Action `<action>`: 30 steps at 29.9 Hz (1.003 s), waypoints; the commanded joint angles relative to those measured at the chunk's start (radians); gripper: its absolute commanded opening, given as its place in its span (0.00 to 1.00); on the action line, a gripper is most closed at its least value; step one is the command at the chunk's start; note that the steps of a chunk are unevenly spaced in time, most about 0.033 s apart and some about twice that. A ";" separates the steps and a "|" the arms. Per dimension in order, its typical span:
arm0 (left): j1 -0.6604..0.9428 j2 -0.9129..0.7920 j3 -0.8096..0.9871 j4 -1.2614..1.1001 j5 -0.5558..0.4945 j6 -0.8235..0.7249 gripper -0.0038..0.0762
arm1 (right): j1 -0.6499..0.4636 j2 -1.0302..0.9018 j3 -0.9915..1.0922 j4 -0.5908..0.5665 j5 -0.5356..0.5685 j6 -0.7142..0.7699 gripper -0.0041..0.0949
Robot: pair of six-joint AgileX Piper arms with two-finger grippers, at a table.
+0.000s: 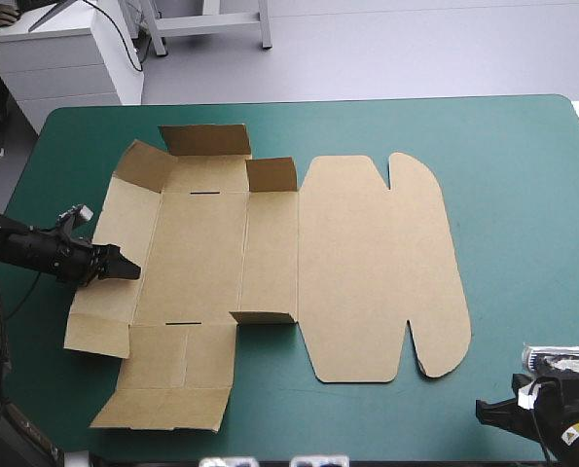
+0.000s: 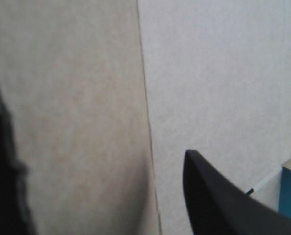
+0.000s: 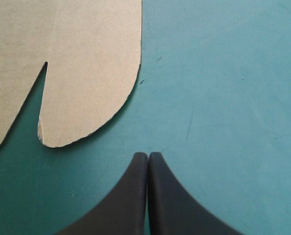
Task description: Fold the box
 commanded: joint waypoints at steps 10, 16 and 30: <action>-0.127 -0.019 -0.107 0.153 0.060 -0.003 0.04 | 0.004 0.011 -0.022 0.010 -0.059 0.000 0.03; -0.297 -0.019 -0.287 0.313 0.041 -0.014 0.04 | 0.004 0.011 -0.022 0.010 -0.059 0.000 0.03; -0.705 -0.019 -0.701 0.610 -0.157 0.033 0.04 | 0.004 0.011 -0.022 0.010 -0.059 0.000 0.03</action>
